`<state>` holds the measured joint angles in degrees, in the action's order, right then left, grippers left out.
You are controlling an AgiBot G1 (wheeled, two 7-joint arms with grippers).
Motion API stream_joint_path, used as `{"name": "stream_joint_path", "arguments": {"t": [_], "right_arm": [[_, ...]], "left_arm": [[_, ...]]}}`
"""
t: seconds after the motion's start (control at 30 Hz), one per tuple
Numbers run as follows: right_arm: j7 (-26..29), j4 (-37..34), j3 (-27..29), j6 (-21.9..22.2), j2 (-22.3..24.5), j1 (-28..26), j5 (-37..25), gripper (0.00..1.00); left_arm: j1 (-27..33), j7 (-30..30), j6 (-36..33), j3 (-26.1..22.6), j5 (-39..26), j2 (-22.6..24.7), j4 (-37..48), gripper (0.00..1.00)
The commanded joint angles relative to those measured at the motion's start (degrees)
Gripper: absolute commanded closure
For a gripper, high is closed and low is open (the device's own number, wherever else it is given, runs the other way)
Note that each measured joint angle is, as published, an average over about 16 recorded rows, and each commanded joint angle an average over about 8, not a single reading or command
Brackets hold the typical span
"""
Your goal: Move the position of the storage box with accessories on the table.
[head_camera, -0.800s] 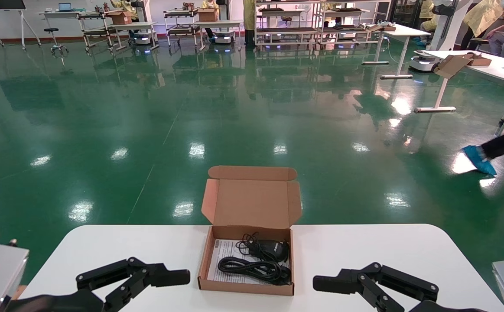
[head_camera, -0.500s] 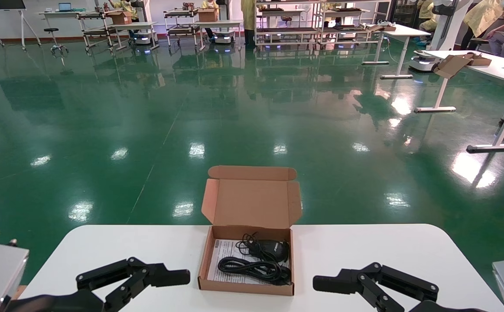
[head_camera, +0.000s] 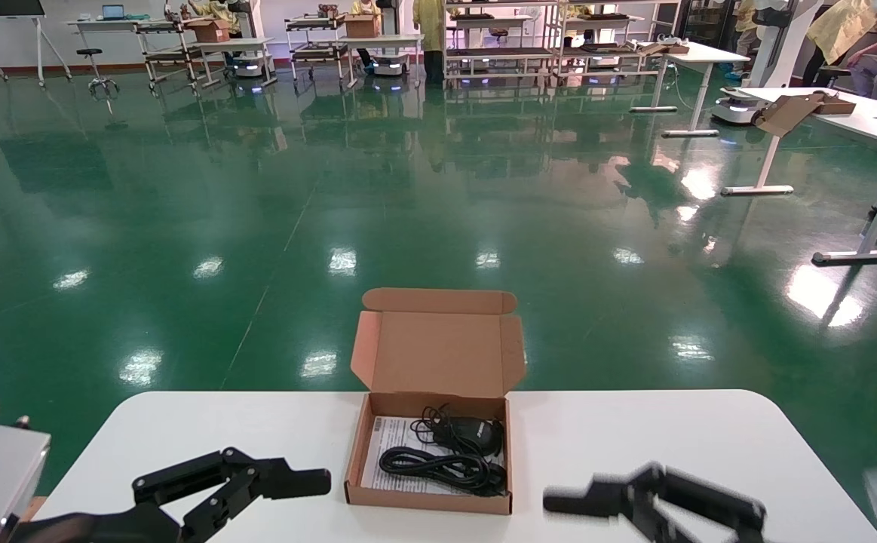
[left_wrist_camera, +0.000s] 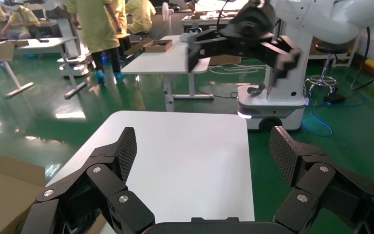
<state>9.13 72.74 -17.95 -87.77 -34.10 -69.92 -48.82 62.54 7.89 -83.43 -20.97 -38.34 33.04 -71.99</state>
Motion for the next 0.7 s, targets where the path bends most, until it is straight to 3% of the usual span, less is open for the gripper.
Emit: {"name": "stream_joint_path", "arguments": {"t": [0.03, 0.17, 0.33, 0.53, 0.7], "right_arm": [[-0.79, 0.88, -0.32, -1.10, 0.87, -2.09, -2.28, 0.00], [-1.51, -4.08, -3.42, -2.19, -0.48, -13.15, -9.71, 0.00], [-0.45, -15.73, -9.38, -2.18, -4.98, -23.91, -20.00, 0.00], [2.80, -31.37, -19.58, -2.99, -11.61, -34.07, -32.78, 0.00], [4.04, -43.05, -24.99, -2.84, -16.62, -40.00, -37.73, 0.00]], "left_arm": [[0.00, 0.00, 0.00, 0.00, 0.00, 0.00, 0.00, 0.00], [0.00, 0.00, 0.00, 0.00, 0.00, 0.00, 0.00, 0.00], [0.00, 0.00, 0.00, 0.00, 0.00, 0.00, 0.00, 0.00], [0.00, 0.00, 0.00, -0.01, 0.00, 0.00, 0.00, 0.00], [0.00, -0.01, 0.00, -0.01, 0.00, 0.00, 0.01, 0.00]]}}
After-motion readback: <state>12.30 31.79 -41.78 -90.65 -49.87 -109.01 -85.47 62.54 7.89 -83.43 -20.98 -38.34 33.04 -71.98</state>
